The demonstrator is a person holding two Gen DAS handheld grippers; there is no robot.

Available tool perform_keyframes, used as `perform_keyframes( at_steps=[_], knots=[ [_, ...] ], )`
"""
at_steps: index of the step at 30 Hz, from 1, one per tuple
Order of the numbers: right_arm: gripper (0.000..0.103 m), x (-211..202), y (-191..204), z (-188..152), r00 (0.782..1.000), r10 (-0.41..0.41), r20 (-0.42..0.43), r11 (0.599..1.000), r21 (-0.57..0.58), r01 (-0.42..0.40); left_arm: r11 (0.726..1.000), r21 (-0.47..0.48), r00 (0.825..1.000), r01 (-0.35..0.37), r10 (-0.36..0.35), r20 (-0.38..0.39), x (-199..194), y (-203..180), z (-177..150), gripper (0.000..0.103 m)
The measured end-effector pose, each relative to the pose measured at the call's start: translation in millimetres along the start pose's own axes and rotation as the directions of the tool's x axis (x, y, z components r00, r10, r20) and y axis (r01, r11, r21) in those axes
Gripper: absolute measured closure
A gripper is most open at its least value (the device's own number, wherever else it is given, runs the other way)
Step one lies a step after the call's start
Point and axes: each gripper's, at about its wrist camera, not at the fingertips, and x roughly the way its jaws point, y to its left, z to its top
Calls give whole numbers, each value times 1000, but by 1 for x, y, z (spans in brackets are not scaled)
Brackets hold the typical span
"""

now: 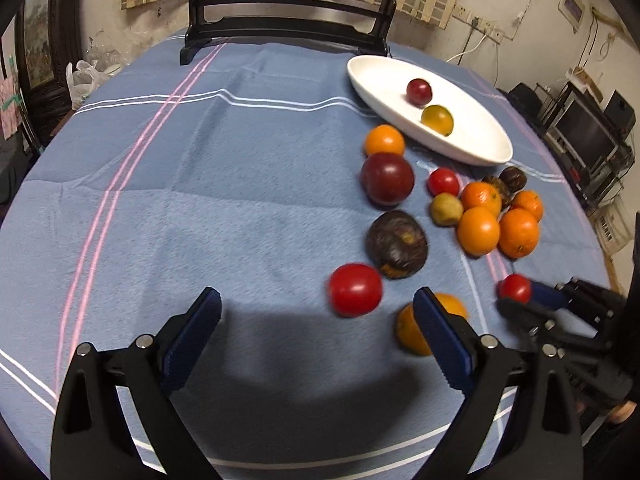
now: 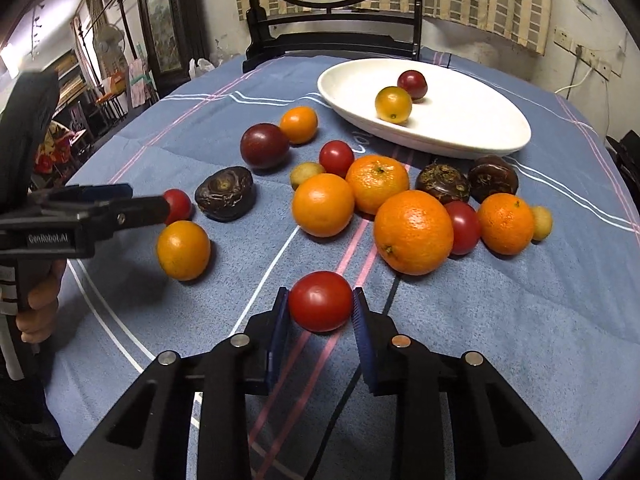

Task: Organize fruits
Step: 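Grasp a red cherry tomato with the left gripper while the right gripper grasps another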

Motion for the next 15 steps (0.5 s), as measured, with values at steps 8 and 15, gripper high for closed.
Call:
perform_keyframes(
  at_steps=[8,15],
  knots=[
    [72,0,-4,-1,1000,17,-4,1000,20,-17,989,122,996,-87,84,27,3,-1,-10,21],
    [71,0,-6,-1,1000,26,-5,999,34,-26,978,193,997,-77,74,20,14,-19,-4,26]
  ],
)
